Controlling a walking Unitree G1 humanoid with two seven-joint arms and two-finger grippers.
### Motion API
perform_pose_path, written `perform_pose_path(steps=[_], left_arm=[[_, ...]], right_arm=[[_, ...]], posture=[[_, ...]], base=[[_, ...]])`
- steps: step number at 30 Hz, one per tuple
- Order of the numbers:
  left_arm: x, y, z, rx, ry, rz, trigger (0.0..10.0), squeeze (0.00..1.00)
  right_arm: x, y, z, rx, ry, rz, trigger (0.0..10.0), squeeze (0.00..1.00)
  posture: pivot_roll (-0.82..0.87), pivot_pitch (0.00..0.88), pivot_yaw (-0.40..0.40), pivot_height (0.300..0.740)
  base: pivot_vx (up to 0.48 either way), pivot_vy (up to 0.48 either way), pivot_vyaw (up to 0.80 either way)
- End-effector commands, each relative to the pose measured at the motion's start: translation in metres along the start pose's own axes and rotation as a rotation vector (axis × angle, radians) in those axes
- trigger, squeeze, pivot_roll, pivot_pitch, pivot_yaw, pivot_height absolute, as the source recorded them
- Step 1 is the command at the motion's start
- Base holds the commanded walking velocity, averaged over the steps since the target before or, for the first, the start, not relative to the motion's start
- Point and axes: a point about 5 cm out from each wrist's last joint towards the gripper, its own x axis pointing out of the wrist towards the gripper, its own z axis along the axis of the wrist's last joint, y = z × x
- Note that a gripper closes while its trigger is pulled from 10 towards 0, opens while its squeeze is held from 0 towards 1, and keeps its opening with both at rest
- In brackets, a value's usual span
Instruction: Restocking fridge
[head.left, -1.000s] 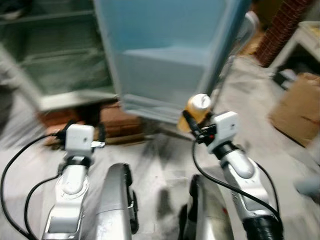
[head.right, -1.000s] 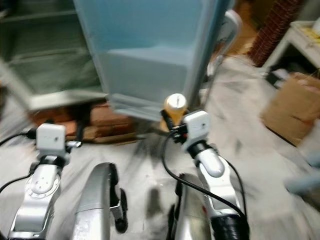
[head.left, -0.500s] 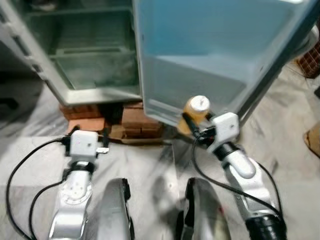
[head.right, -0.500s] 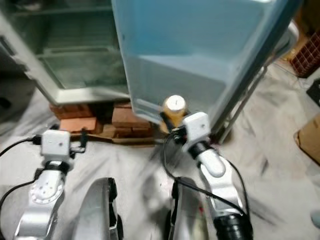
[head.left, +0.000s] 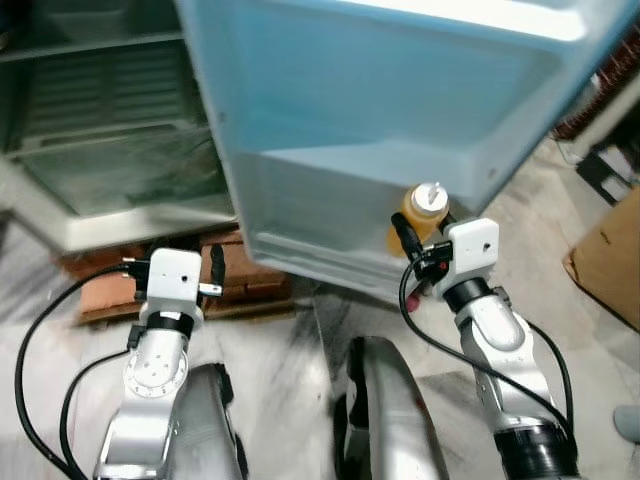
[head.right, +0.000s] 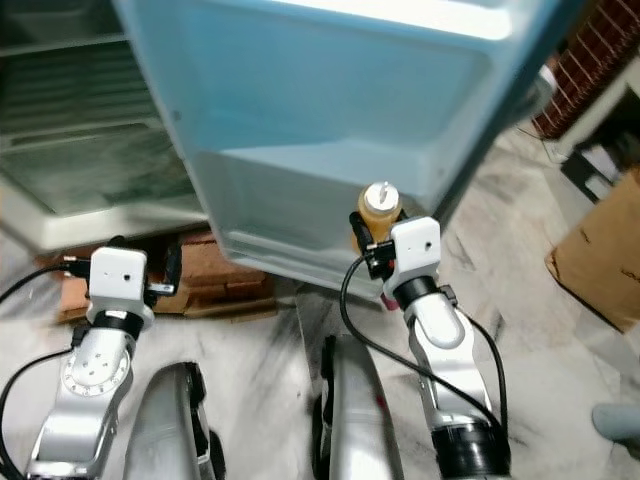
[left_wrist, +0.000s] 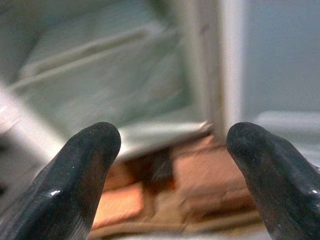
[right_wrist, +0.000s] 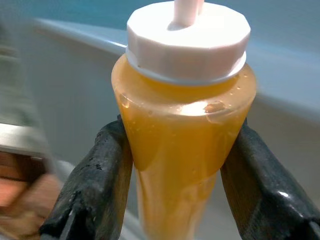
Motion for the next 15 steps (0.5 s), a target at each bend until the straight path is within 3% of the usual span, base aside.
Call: perform_pose_path(steps=[1, 11, 15], left_arm=[[0.001, -0.001, 0.003, -0.001, -0.006, -0.011, 10.0, 0.00], [-0.003, -0.001, 0.004, 0.015, -0.005, -0.013, 10.0, 0.00], [-0.006, -0.001, 0.005, 0.043, -0.018, -0.024, 10.0, 0.00]], right_arm=[[-0.003, -0.007, -0.004, -0.024, 0.025, -0.036, 10.0, 0.00], [-0.002, -0.012, -0.017, -0.018, 0.096, -0.096, 10.0, 0.00], [0.001, -0.016, -0.021, -0.018, 0.118, -0.137, 10.0, 0.00]], posture=[[0.05, 0.206, -0.011, 0.568], [0.06, 0.226, -0.017, 0.520], [0.07, 0.235, -0.018, 0.520]], base=[[0.000, 0.000, 0.00], [0.000, 0.000, 0.00], [0.000, 0.000, 0.00]])
